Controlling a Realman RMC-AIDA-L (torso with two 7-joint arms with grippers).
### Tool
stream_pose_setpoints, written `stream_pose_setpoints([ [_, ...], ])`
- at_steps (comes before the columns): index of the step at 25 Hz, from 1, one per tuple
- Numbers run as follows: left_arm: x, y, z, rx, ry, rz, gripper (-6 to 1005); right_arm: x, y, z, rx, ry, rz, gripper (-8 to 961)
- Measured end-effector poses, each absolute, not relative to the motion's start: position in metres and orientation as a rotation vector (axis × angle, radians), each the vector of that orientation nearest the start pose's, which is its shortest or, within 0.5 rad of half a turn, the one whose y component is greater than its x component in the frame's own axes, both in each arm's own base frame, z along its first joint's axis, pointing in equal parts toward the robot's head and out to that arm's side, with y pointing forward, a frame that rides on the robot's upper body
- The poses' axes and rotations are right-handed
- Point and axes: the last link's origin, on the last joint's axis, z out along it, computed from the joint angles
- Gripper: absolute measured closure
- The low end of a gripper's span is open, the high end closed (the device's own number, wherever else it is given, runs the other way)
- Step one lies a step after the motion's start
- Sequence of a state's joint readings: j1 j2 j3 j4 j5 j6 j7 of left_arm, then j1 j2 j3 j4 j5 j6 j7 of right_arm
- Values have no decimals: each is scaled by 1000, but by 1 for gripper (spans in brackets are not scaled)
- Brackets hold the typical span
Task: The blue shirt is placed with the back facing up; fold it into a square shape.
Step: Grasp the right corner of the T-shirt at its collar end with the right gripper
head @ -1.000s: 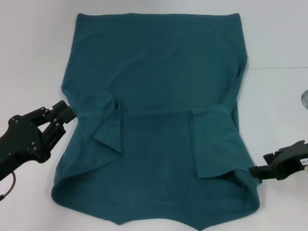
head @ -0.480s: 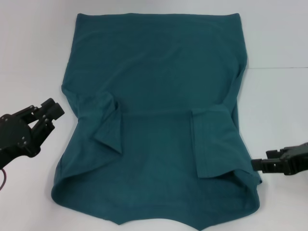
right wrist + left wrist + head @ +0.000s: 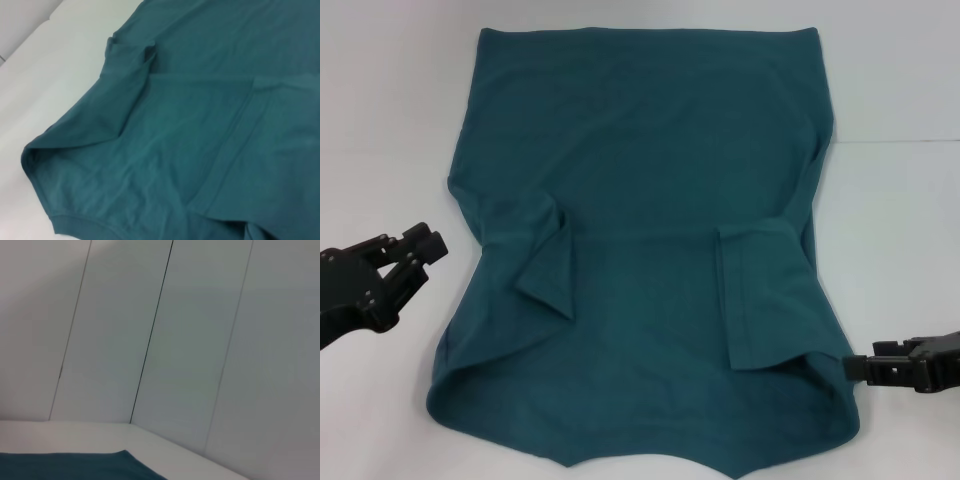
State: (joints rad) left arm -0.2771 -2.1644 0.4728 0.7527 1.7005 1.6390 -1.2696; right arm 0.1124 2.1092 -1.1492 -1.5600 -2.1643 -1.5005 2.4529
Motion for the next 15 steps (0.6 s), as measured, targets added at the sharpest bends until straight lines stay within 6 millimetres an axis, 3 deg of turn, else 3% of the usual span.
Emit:
stream_pose_setpoints([
  [15,-315,276,57,-2206,-691,-933,813,272,271,43,-2343,1423,207,373],
])
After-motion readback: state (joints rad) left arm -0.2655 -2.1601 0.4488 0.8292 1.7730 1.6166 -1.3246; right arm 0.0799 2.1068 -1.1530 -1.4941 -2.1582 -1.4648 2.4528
